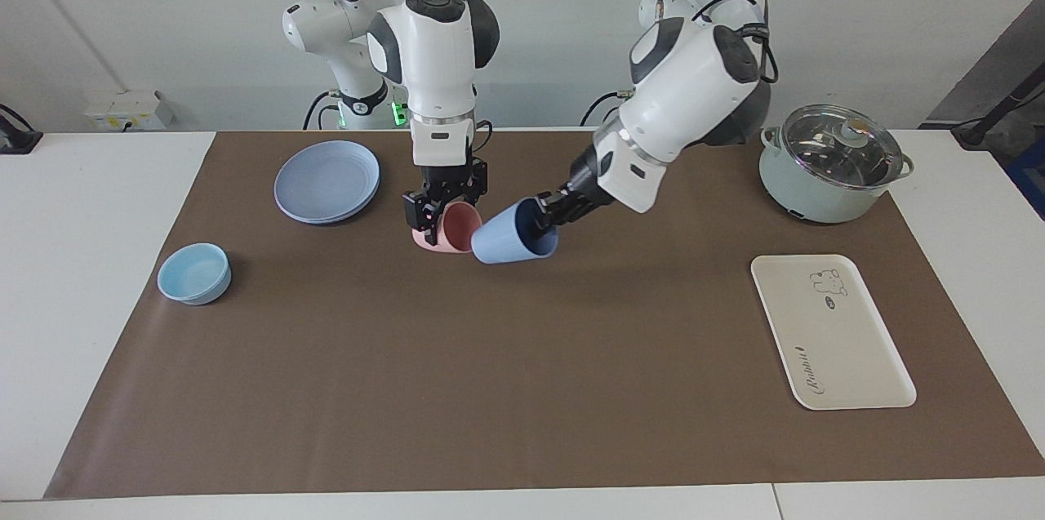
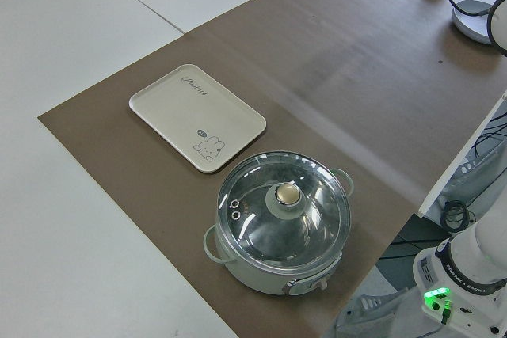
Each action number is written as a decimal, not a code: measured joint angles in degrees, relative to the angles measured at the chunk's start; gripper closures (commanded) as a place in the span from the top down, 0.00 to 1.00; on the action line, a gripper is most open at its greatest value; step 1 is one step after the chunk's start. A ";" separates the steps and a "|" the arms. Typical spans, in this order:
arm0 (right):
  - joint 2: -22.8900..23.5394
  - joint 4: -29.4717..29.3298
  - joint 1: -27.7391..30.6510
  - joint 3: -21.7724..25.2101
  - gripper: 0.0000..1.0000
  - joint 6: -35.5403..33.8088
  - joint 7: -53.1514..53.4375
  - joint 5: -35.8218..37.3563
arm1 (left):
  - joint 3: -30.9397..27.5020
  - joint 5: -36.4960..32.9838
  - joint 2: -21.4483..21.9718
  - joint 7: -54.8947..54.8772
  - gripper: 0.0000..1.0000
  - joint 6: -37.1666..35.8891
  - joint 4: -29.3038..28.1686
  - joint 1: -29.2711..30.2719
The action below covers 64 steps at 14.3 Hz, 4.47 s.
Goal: Place cup on tray
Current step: 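Carry the blue cup with the left gripper onto the white tray, then open the left gripper to release the cup while the right gripper withdraws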
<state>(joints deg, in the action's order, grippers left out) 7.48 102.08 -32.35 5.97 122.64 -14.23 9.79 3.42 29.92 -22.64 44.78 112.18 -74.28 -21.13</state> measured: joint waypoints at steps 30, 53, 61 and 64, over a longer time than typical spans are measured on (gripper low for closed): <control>6.09 7.51 32.79 0.78 0.00 7.41 -76.52 -81.64 | 0.28 -24.45 3.89 -56.25 0.80 32.54 -32.01 39.95; 12.58 15.12 37.89 0.58 1.00 4.27 -109.73 -92.92 | 0.16 -33.89 13.24 -42.21 1.00 -23.19 -6.25 21.54; 8.18 14.88 37.22 0.51 1.00 4.25 -99.05 -91.29 | 0.11 -33.23 23.31 -42.52 1.00 -21.59 -18.19 21.36; 4.61 14.20 37.10 0.52 1.00 4.27 -87.35 -82.04 | -0.16 -29.48 23.32 -42.65 1.00 -21.18 -18.17 21.39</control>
<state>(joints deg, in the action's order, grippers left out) 12.09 116.29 4.75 6.49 126.91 -101.58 -72.24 3.26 0.44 0.67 2.13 91.00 -92.45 0.26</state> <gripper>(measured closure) 0.000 0.000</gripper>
